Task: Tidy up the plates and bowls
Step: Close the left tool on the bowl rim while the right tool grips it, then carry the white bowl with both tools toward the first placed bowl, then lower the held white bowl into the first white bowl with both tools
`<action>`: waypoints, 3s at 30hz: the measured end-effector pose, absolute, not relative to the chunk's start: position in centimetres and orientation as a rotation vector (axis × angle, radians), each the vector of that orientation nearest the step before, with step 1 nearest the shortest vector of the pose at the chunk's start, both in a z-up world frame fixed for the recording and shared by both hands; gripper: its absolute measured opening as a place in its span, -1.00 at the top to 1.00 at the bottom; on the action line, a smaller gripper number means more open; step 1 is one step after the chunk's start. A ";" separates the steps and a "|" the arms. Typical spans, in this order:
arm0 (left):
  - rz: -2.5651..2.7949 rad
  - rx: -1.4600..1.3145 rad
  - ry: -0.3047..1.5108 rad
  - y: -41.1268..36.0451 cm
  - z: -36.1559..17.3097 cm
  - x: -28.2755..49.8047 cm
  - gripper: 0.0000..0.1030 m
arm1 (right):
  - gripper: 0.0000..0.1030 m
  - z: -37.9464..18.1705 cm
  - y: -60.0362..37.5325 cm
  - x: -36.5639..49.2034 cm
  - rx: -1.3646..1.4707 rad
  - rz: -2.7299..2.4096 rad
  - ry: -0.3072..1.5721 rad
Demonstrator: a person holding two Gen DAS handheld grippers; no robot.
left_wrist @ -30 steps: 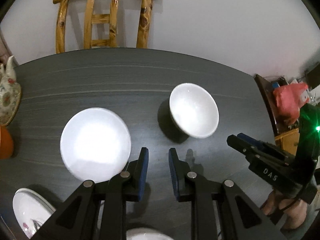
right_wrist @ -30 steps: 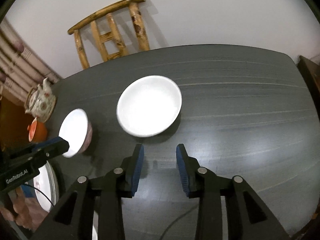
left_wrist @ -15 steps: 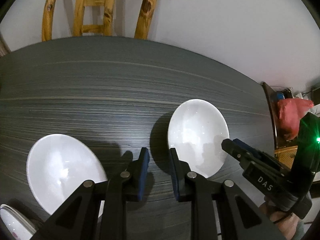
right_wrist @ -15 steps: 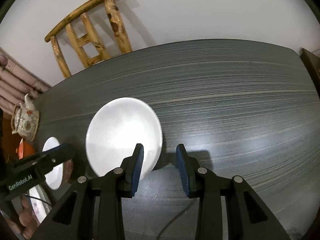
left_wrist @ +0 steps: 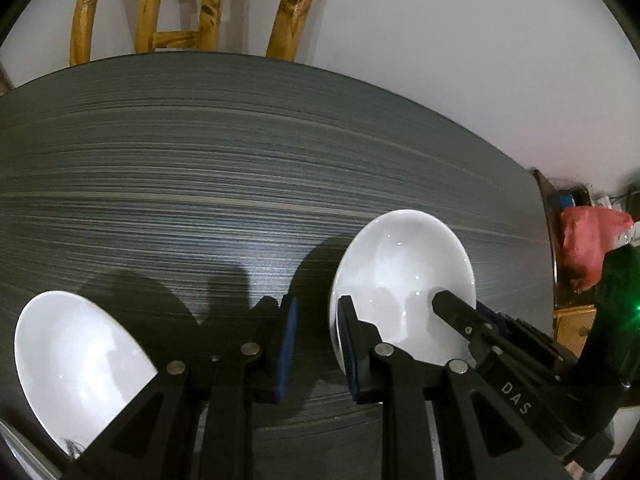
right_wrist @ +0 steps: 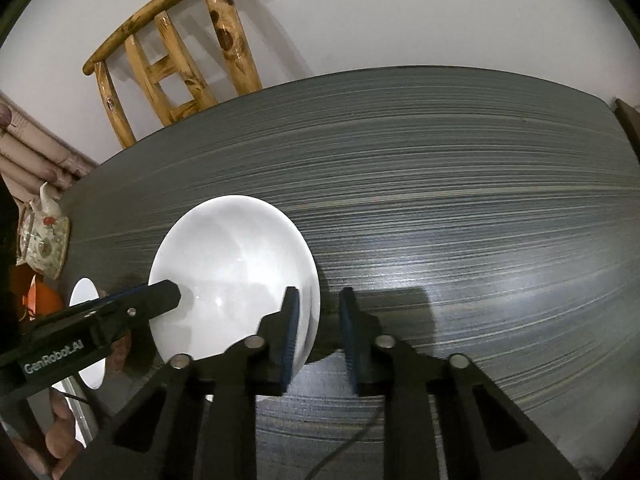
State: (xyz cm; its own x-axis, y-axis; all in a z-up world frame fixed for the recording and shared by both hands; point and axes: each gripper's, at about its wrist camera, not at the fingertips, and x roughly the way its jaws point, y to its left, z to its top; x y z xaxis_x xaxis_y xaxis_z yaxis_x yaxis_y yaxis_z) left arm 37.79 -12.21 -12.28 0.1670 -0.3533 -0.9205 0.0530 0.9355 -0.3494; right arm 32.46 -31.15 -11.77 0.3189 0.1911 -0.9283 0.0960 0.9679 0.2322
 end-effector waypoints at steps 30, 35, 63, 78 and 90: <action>-0.335 -0.190 1.386 -13.0 -12.6 33.5 0.89 | 0.85 -12.6 -29.3 29.2 0.257 0.071 1.262; -0.336 -0.183 1.403 -13.1 -12.4 32.0 0.89 | 0.85 -12.7 -29.3 27.1 0.268 0.075 1.271; -0.339 -0.182 1.326 -9.7 -6.7 23.7 0.88 | 0.84 -7.7 -26.1 19.7 0.248 0.112 1.224; -0.297 -0.208 1.301 -5.4 -5.1 18.7 0.89 | 0.84 -5.5 -21.1 15.6 0.230 0.166 1.212; -0.260 -0.235 1.302 -1.7 -5.4 14.6 0.89 | 0.83 -5.8 -17.4 11.9 0.209 0.213 1.231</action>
